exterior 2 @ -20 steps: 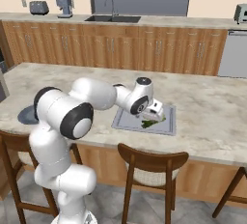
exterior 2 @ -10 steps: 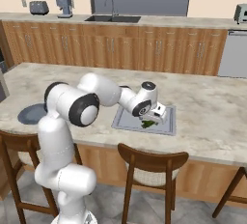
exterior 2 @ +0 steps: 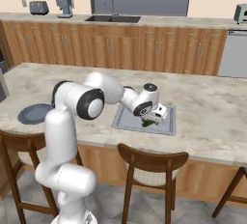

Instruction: Create a steak meal by picking up the steak and asparagus from the tray and placing them on the plate. Leave the onion on the tray.

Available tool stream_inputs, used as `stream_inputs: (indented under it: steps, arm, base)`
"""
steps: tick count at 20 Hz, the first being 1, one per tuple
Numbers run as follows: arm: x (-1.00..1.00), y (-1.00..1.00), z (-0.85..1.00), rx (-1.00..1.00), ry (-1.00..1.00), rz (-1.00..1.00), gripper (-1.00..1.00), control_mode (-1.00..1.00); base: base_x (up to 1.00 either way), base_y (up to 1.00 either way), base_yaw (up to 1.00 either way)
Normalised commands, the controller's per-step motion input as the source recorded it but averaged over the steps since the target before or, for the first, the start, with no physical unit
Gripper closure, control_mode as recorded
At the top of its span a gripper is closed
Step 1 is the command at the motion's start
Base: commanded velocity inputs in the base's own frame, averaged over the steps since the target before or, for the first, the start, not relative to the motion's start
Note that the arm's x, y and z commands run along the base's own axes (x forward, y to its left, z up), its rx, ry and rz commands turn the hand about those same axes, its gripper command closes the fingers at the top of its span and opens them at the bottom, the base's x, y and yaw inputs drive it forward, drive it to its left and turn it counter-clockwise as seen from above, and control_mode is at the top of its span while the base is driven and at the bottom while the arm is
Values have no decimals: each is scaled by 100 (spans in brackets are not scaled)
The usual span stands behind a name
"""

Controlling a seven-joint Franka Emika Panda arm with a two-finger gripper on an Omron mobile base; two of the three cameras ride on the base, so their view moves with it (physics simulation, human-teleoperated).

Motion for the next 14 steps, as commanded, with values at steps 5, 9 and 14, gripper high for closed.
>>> stream_inputs:
  steps: [5,9,14]
  arm:
    - [-2,0,-47,0,0,0,100,-100]
    - [-25,-8,-2,2,-1,0,100,-100]
    - [-55,-20,45,5,-3,-3,100,-100]
  base:
    - [0,0,0]
    - [0,0,0]
    - [0,0,0]
